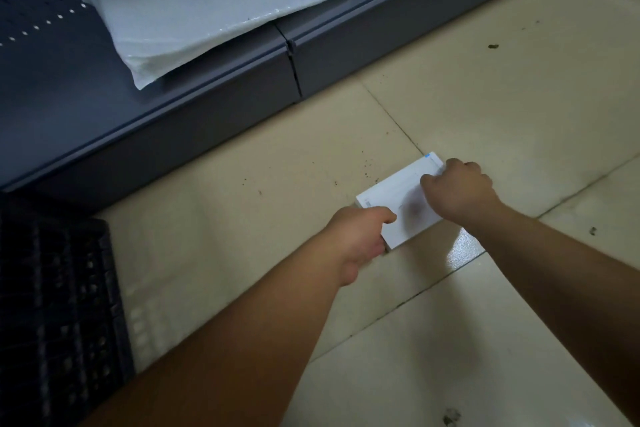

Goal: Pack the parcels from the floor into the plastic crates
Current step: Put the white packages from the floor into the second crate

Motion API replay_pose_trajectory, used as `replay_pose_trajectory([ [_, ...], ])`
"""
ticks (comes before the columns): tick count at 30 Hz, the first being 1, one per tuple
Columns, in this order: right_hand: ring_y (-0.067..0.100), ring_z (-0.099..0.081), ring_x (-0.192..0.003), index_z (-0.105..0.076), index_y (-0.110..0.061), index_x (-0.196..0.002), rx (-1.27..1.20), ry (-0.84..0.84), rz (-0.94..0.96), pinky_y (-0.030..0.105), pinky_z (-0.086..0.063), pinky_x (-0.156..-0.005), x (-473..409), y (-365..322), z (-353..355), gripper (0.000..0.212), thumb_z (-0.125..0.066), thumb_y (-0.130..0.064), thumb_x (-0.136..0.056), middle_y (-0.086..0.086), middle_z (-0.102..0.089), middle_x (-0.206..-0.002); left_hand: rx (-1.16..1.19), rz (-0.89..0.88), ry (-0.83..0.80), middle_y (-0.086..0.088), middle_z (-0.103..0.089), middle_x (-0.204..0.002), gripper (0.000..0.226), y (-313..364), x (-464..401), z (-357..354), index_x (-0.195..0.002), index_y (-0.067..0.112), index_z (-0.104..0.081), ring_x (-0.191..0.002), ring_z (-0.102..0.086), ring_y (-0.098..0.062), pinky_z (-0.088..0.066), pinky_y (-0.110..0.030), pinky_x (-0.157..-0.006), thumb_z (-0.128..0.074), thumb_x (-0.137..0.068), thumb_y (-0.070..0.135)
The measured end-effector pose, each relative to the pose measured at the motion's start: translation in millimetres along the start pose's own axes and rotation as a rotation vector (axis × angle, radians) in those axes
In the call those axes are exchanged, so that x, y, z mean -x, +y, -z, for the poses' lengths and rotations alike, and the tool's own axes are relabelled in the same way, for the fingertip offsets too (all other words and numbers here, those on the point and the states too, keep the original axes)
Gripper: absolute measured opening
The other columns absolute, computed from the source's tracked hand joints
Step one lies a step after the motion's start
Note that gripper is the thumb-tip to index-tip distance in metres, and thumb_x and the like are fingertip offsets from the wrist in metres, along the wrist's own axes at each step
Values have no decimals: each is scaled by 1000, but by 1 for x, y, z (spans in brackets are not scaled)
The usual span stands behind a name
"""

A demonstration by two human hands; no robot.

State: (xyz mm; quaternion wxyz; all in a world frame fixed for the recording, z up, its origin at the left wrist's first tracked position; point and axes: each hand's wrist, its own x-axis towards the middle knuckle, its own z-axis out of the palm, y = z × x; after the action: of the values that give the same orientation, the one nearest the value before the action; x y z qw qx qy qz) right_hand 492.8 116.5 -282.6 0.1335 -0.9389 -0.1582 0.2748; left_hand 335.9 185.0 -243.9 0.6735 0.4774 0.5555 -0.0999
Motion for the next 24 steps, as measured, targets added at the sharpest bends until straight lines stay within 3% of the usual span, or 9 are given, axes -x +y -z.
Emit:
replay_pose_trajectory([
  [3,41,-47,-121,-53,-5,-126,-44,-23,-8,42,-40,-99,2,-4,-2,42,-46,-32,-95,19,-48,-128,107,53,-17,-2,-67,-100,24,4,8,5,-120,15,-59,-89,-67,-17,-56,-31,-89,-63,-97,22],
  [7,40,-46,-118,-57,-1,-116,-110,-71,49,43,-40,-104,12,-13,2,30,-40,-20,-100,6,-41,-90,161,63,21,-4,-67,-99,18,5,18,19,-116,18,-58,-95,-70,-22,-58,-34,-85,-61,-98,23],
  [11,39,-53,-106,-59,-10,-116,-247,-27,53,43,-46,-95,21,-26,7,35,-40,-33,-97,17,-49,-122,242,62,47,-7,-64,-103,15,6,27,35,-114,18,-58,-105,-69,-26,-57,-42,-96,-60,-100,22],
  [15,32,-56,-101,-60,-19,-114,-372,-38,105,36,-44,-79,34,-38,13,38,-43,-48,-96,10,-53,-122,324,32,81,-6,-62,-119,29,2,31,47,-126,13,-61,-112,-63,-22,-58,-45,-97,-63,-98,21],
  [18,21,-55,-88,-61,-19,-111,-441,-58,150,32,-41,-68,45,-49,17,41,-46,-55,-96,2,-59,-109,372,4,147,-7,-53,-138,40,1,36,57,-136,13,-58,-123,-57,-26,-61,-46,-91,-64,-98,25],
  [20,21,-57,-89,-62,-18,-107,-484,-64,160,33,-44,-73,52,-56,21,45,-50,-59,-94,-2,-60,-99,413,-27,173,-9,-56,-131,35,3,40,65,-131,11,-59,-114,-61,-27,-61,-46,-89,-61,-100,27],
  [24,32,-69,-93,-63,-14,-98,-595,-82,139,48,-57,-92,66,-70,29,50,-56,-62,-85,7,-66,-97,479,-138,273,-7,-57,-99,24,6,45,85,-119,7,-56,-86,-62,-20,-57,-45,-97,-55,-105,26],
])
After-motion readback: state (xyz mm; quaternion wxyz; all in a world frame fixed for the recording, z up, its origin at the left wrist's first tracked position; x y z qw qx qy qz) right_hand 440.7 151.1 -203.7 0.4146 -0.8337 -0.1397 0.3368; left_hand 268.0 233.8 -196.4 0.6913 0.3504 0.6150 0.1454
